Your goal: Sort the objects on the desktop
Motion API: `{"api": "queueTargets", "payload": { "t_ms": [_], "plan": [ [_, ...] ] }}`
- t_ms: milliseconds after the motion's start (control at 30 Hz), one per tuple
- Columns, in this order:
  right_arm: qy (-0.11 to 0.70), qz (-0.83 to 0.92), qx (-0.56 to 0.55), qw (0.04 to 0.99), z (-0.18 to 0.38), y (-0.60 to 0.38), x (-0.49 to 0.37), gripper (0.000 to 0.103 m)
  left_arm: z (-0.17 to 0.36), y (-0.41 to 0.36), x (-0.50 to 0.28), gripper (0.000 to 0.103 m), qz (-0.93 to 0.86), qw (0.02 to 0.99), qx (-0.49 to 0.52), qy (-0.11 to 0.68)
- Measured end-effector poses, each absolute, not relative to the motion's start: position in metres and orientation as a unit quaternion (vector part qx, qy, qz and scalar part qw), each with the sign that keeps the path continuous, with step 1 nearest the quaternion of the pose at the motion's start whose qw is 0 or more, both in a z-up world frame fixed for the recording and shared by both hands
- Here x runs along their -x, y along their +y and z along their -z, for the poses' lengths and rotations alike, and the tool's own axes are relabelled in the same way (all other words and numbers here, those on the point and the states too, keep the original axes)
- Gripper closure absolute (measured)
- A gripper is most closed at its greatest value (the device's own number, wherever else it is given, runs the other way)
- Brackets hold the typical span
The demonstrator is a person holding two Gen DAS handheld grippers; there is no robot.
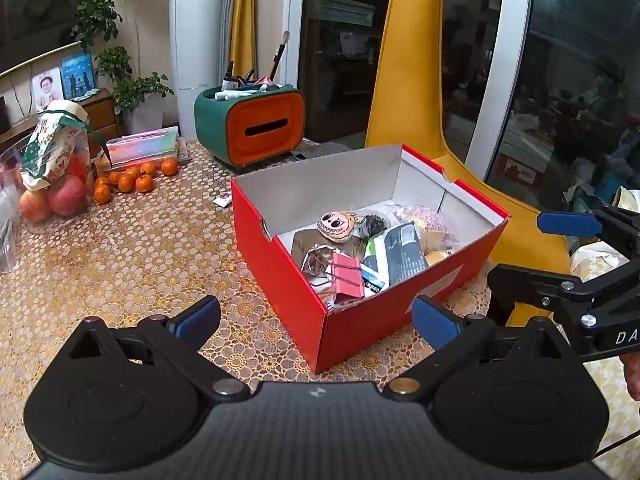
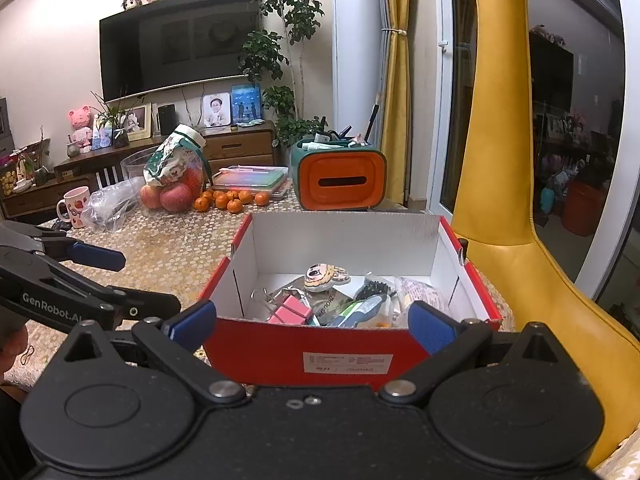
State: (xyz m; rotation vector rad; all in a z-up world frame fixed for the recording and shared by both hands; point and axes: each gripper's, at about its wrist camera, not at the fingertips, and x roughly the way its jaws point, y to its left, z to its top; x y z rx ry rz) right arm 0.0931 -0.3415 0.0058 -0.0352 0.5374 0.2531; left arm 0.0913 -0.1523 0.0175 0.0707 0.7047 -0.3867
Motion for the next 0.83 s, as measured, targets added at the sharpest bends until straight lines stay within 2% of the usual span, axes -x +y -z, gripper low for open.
{"api": "queueTargets", "payload": {
  "t_ms": [833],
  "plan": [
    [0.284, -0.099, 0.001, 0.954, 0.004, -0.330, -0.091, 0.001, -0.008, -0.132, -0.090, 0.001, 0.189, 0.914, -0.015, 0.358]
  ]
}}
